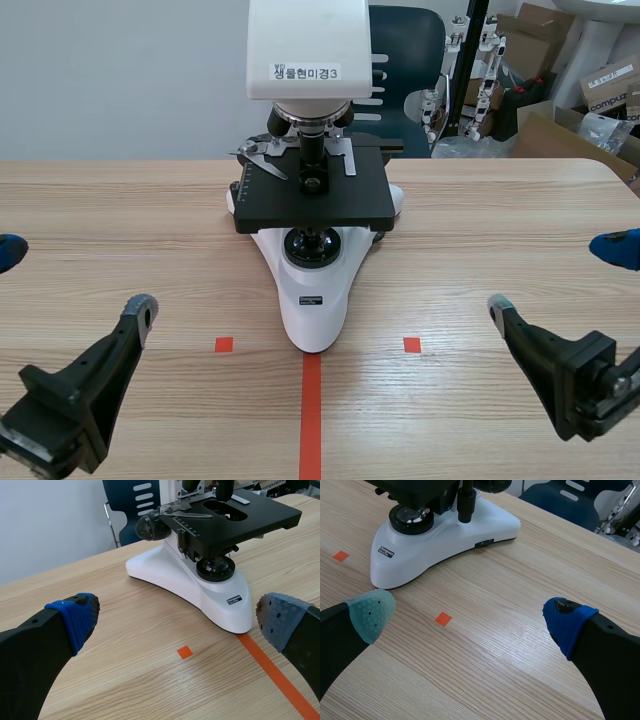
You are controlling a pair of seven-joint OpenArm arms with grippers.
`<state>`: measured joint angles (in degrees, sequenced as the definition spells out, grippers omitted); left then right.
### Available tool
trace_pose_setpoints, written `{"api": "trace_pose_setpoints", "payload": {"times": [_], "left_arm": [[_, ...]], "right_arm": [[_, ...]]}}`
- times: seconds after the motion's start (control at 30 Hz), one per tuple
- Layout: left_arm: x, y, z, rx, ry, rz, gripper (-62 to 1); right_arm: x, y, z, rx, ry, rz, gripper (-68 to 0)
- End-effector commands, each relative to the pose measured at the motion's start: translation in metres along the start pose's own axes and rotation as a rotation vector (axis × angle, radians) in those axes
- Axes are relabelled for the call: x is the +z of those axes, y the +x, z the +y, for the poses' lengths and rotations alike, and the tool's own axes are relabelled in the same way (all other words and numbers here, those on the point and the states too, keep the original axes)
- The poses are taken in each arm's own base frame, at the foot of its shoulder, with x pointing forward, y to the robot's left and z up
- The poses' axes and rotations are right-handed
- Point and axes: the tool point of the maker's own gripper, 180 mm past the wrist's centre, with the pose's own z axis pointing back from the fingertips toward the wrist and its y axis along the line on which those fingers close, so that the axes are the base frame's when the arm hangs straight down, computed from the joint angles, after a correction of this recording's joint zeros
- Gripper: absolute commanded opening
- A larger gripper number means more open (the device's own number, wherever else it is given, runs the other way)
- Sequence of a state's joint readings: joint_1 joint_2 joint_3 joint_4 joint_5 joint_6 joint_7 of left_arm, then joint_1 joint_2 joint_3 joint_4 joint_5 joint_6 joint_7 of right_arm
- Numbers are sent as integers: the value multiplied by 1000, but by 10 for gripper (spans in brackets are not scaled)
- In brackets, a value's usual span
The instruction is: Point at the objective lens
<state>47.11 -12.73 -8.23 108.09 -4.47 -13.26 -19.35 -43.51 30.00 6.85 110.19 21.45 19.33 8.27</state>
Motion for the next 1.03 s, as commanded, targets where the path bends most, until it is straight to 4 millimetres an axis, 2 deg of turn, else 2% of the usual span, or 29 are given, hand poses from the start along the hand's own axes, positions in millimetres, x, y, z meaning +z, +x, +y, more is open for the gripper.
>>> {"api": "trace_pose_setpoints", "payload": {"times": [0.0,1.0], "left_arm": [[1,5,0,2,-1,-20,14],[1,7,-1,3,-3,-30,14]], "right_arm": [[-2,8,-3,9,-1,-26,4],[-2,8,-3,9,-1,-26,4]]}}
